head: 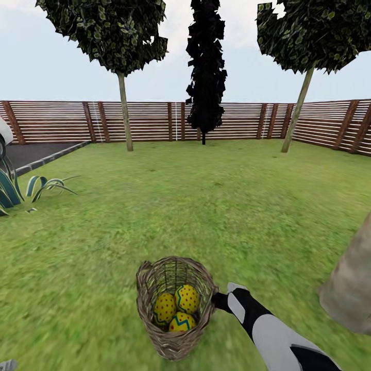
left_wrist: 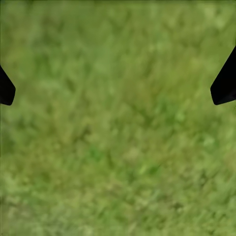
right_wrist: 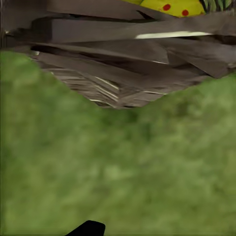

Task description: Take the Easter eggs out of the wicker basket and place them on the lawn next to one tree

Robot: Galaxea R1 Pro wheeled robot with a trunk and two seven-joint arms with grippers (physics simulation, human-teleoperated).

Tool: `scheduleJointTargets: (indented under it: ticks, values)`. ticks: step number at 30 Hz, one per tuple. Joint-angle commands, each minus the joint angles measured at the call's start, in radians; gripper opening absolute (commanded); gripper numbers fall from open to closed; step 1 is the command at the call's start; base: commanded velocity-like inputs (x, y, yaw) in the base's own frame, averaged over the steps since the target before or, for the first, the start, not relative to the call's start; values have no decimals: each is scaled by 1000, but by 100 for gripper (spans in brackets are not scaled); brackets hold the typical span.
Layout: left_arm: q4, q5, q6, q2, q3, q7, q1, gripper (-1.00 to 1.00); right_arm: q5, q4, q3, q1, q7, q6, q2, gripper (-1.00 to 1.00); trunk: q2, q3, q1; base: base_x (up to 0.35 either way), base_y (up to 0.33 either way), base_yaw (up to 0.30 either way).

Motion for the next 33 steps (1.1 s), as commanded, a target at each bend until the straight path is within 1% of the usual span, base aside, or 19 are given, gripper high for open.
scheduleJointTargets:
  ticks: [1,15,18,21,33]
  values:
    - [-1,10,7,0,1,-1,0,100,-5,-2,0,0,-6,5,0,100,7,2,-4,0,0,0]
    - [-1,9,7,-1,1,-1,0,100,-7,-3,0,0,2,5,0,100,105,46,-58,0,0,0]
    - [-1,10,7,-1,1,-1,2,100,-7,-3,-1,0,31,5,-1,100,126,56,-69,0,0,0]
    - [-1,10,6,-1,1,-1,3,100,-7,-4,-2,0,42,5,-3,100,147,65,-81,0,0,0]
    - [-1,9,5,-1,1,0,3,100,-5,-9,-8,0,44,5,-6,100,231,103,-127,0,0,0]
